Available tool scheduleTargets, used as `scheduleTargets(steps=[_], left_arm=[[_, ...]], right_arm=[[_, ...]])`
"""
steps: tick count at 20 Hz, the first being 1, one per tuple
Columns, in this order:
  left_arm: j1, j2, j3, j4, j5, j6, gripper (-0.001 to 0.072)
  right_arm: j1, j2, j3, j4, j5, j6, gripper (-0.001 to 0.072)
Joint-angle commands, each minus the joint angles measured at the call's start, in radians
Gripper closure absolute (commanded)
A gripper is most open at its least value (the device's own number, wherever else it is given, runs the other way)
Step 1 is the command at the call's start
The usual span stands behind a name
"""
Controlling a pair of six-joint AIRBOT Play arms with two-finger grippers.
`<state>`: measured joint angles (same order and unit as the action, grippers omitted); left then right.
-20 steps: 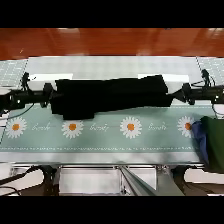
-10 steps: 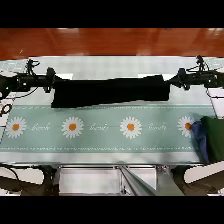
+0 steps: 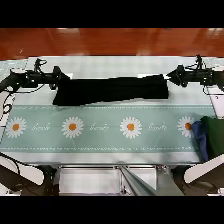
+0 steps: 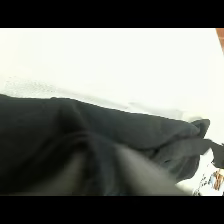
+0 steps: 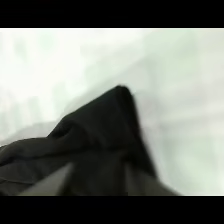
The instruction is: Fold the shirts.
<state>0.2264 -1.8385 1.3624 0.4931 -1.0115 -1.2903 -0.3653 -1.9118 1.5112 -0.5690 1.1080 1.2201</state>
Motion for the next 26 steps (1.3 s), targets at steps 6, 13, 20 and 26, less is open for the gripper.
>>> scheduleTargets(steps=[6, 13, 20, 26], left_arm=[[0.132, 0.166, 0.148, 0.217, -0.28, -0.113, 0.0201], [0.123, 0.756, -0.332, 0.505, 0.049, -0.141, 0.0201], [0.027, 1.011, -0.7, 0.463, 0.154, -0.167, 0.0201], [0.027, 1.004, -0.7, 0.43, 0.159, -0.17, 0.0201]], right_arm=[[-0.171, 0.109, 0.097, 0.008, 0.248, 0.01, 0.0299], [-0.253, 0.239, -0.141, -0.246, 0.101, 0.029, 0.0298], [-0.1, 0.066, -0.203, -0.041, 0.059, -0.016, 0.0293], [0.004, -0.002, -0.201, 0.075, 0.018, -0.029, 0.0293]])
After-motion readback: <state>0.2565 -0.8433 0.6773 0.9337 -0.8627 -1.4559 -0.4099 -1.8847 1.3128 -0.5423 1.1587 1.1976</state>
